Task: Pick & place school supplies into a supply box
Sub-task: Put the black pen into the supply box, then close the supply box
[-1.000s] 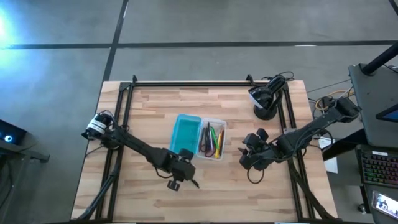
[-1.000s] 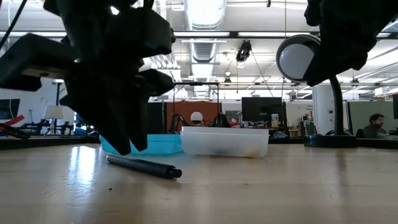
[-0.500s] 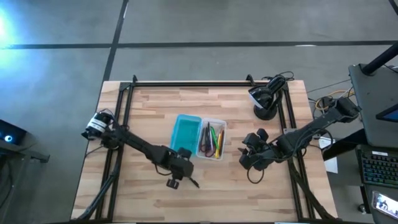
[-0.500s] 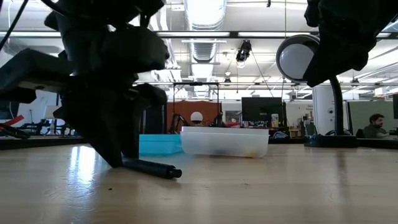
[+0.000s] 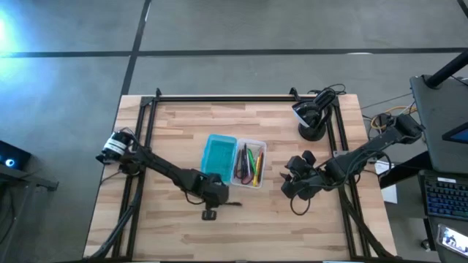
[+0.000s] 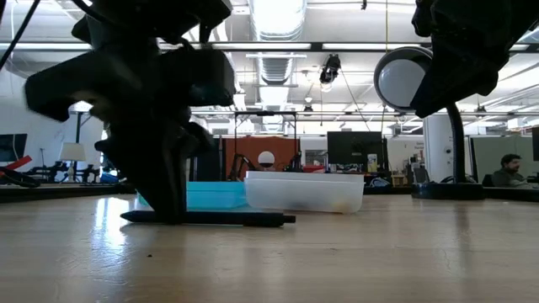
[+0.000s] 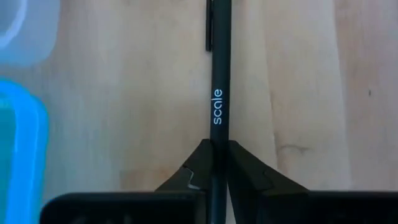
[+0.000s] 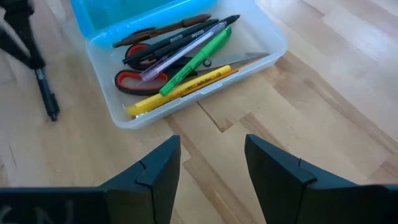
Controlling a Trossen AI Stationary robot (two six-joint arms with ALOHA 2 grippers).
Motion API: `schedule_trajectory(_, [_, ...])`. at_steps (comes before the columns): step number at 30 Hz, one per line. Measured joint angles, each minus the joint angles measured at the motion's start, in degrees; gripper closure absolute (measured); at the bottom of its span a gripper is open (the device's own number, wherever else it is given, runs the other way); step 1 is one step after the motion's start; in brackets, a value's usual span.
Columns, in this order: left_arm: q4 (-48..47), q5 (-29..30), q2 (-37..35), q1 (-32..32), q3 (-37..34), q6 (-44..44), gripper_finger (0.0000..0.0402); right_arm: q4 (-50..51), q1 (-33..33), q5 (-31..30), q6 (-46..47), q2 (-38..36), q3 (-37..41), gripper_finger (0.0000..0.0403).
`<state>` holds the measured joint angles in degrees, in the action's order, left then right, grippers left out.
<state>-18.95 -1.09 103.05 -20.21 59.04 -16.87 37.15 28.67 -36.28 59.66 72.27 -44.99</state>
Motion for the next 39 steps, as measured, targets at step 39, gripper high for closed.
schedule_trajectory(39, [5.54, 11.38, -2.26, 15.07, 10.1, -56.63, 0.0296, 8.09, 0.07, -3.95, 4.3, -9.41, 0.32, 0.0232])
